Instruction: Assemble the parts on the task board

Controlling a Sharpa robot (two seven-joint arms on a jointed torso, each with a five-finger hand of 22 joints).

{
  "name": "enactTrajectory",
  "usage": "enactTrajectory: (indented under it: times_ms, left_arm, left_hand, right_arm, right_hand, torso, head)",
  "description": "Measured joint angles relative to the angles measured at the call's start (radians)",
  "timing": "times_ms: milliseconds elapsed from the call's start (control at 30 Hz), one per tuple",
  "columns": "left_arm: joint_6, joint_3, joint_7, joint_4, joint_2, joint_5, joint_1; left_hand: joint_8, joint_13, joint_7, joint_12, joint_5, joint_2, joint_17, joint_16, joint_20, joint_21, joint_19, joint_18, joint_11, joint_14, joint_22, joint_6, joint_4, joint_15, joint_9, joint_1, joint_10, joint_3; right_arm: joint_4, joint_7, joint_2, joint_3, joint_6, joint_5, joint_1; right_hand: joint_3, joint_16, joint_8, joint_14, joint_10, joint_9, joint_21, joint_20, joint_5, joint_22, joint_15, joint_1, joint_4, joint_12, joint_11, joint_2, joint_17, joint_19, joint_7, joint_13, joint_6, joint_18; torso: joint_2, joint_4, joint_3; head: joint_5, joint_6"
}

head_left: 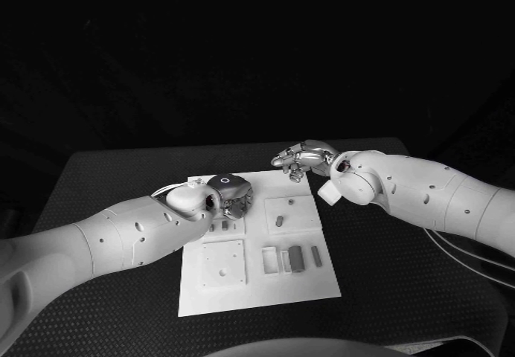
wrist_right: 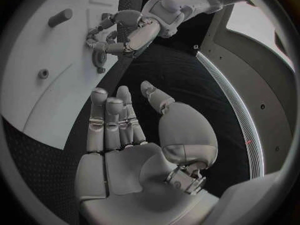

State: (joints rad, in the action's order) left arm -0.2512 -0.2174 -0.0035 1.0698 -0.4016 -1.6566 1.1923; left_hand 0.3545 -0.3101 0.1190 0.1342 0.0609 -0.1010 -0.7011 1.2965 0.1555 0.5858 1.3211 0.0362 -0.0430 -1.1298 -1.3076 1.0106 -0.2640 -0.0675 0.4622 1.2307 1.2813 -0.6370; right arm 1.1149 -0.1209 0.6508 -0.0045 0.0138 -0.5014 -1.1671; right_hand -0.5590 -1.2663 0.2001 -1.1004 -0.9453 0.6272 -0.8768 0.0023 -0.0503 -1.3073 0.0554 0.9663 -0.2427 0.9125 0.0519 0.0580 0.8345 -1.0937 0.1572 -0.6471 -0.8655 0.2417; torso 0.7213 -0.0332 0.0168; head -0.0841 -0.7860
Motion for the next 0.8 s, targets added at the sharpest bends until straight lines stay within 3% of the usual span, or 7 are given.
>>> enactTrajectory:
  times_ms: [500,733,800]
  left_arm:
    - [-0.015,0.000,0.004,-0.002,0.000,-0.003,-0.005]
    - [-0.033,-0.001,0.011,0.013,-0.018,0.003,-0.009]
    - [-0.035,0.003,0.012,0.019,-0.025,0.008,-0.011]
  left_hand:
    - [-0.001,-0.021,-0.008,-0.009,0.023,-0.001,0.006,0.000,0.010,0.000,0.012,-0.007,0.001,-0.017,0.000,0.012,-0.006,-0.004,0.006,0.013,0.014,-0.023]
    - [0.004,-0.032,-0.009,-0.009,0.027,0.009,0.008,0.000,0.012,0.000,0.020,-0.007,0.005,-0.023,0.000,0.020,-0.010,-0.006,0.009,0.014,0.020,-0.027]
    - [0.004,-0.032,-0.009,-0.009,0.027,0.011,0.008,0.000,0.011,0.000,0.021,-0.007,0.005,-0.023,0.000,0.020,-0.010,-0.006,0.009,0.012,0.020,-0.027]
  right_arm:
    - [0.000,0.000,-0.001,0.000,0.000,0.000,0.000]
    - [0.000,0.000,-0.001,0.000,0.000,0.001,0.000]
    - [0.000,-0.001,-0.001,0.000,0.000,0.001,0.000]
  right_hand:
    - [0.000,0.000,0.000,0.000,0.000,0.000,0.000,0.002,0.000,0.000,0.000,0.000,0.000,0.000,0.000,0.000,0.000,-0.001,-0.001,0.000,0.000,0.000]
    - [0.000,0.000,0.000,0.000,0.000,0.000,0.000,0.002,0.000,0.000,0.000,0.000,0.000,0.004,0.000,0.000,0.000,-0.001,-0.001,0.000,-0.001,0.000]
    - [0.000,0.000,0.000,0.000,0.000,0.000,0.000,0.002,0.000,0.000,0.000,0.000,0.000,0.004,0.000,0.000,0.000,-0.001,-0.001,0.000,-0.001,0.000]
  torso:
    - [0.000,0.0007,-0.0001]
    - [0.000,0.0009,0.0000]
    - [0.000,0.0008,0.0000]
  head:
    - [0.004,0.001]
    - [0.006,0.003]
    - [0.006,0.003]
